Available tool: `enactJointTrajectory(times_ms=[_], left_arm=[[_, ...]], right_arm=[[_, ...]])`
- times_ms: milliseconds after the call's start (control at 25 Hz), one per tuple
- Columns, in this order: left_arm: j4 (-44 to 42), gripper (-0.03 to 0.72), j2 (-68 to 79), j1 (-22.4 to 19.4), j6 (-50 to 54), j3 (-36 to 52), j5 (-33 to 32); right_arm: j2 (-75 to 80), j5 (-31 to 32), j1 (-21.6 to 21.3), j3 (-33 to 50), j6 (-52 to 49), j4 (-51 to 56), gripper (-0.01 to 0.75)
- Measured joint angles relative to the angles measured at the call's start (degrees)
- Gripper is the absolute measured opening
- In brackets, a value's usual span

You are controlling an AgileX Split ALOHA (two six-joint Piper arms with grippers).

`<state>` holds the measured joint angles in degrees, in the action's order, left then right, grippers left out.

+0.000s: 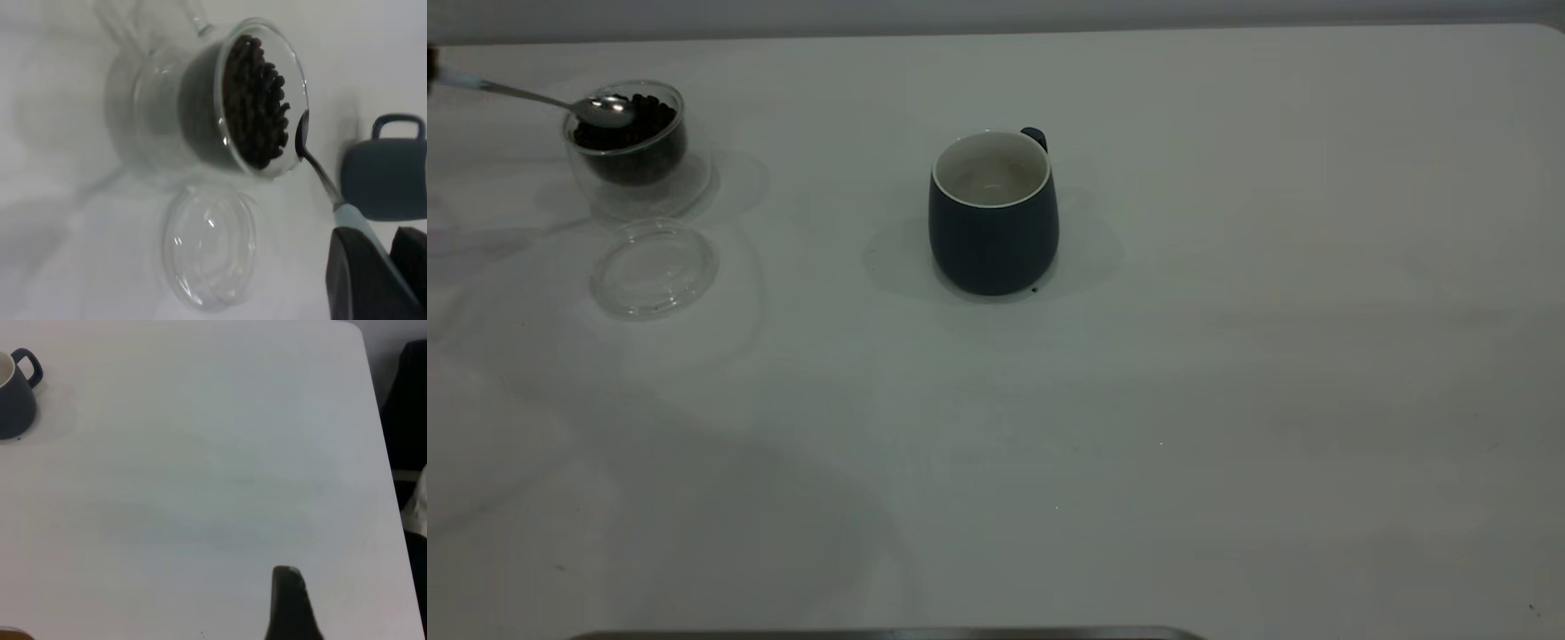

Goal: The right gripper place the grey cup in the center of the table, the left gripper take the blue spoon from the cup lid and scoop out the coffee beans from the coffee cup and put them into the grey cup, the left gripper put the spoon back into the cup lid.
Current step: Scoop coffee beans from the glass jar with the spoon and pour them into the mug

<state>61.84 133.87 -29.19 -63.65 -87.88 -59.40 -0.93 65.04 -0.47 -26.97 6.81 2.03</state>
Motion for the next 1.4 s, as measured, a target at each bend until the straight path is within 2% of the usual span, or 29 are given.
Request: enactJointTrajectory(times_ms=[280, 760, 1200, 1400], left_arm=[[-0.95, 0.131, 0.38, 1.74, -4.79, -3.65, 4.96], [-1.00, 0.131, 0.47, 4.53, -11.06, -3.72, 7.77], [-0.83, 0.131, 4.88, 4.54, -11.41, -3.83, 7.34], [-0.71, 0.131, 5.17, 4.54, -7.06, -3.83, 6.98]], right_arm=[[0.00, 0.00, 0.00, 0.00, 0.00, 0.00, 0.460], [0.00, 0.00, 0.00, 0.00, 0.00, 0.00, 0.460], [0.00, 0.00, 0.00, 0.00, 0.00, 0.00, 0.460], [0.00, 0.00, 0.00, 0.00, 0.00, 0.00, 0.460]])
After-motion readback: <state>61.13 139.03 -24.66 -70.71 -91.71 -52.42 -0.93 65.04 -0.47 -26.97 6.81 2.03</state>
